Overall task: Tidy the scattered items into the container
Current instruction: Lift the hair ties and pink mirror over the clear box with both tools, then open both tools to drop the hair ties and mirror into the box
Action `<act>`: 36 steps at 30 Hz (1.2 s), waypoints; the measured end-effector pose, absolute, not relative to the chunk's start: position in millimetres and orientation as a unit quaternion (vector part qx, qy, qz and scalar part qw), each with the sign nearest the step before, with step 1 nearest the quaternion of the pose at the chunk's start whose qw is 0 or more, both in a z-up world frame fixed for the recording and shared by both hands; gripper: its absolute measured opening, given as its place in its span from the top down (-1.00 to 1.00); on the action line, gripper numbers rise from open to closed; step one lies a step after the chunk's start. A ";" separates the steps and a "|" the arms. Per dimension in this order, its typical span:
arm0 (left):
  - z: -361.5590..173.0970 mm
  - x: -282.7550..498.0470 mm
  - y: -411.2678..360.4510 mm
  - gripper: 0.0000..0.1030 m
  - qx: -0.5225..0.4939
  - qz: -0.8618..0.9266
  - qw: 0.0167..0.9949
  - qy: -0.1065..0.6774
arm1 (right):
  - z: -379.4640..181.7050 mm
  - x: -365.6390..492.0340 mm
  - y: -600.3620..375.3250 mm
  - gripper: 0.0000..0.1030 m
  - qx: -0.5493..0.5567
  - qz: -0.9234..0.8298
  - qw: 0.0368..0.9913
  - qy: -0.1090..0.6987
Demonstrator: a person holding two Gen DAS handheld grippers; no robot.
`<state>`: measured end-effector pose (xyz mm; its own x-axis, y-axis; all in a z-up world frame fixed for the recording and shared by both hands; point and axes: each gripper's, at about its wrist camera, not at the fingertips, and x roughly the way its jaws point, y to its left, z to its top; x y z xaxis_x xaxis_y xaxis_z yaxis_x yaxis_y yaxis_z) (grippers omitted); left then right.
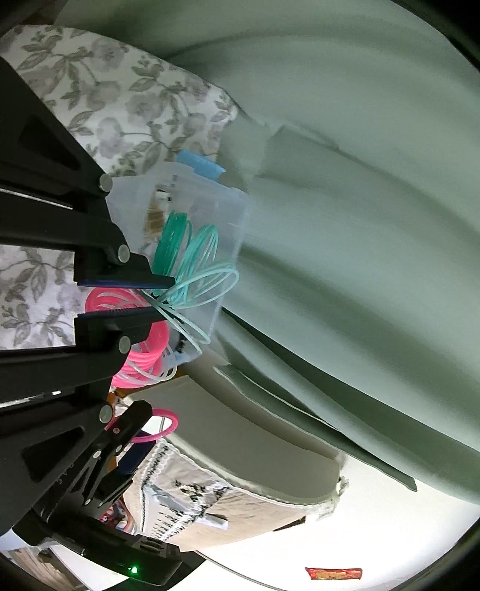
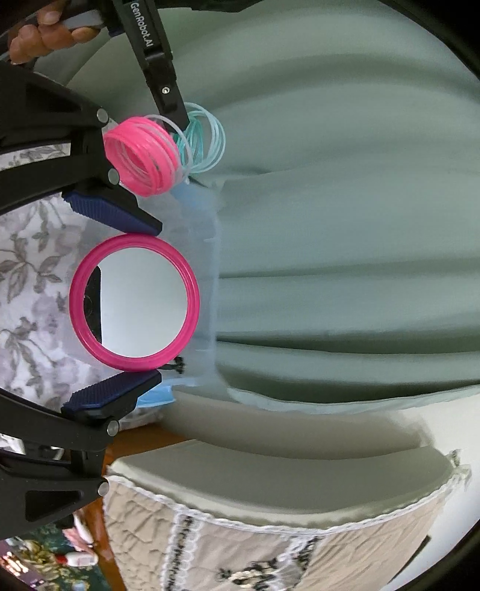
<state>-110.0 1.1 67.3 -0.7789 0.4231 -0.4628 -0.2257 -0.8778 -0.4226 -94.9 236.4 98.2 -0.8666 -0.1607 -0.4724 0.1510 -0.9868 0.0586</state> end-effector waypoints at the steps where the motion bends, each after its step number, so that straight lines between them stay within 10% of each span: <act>1: 70.3 -112.4 2.1 0.83 -0.280 0.928 0.176 -0.173 | 100.6 -97.0 236.0 -0.47 0.243 -0.967 0.082 -0.009; 36: 43.9 -203.2 33.8 0.83 -0.324 0.923 0.152 -0.140 | 51.8 -189.7 226.8 -0.47 0.295 -0.951 0.093 -0.005</act>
<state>-203.2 33.8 43.9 -0.7441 0.3715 -0.5553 -0.1899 -0.9145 -0.3574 -189.7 226.8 51.8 -0.8083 -0.1794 -0.5608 0.1735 -0.9827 0.0643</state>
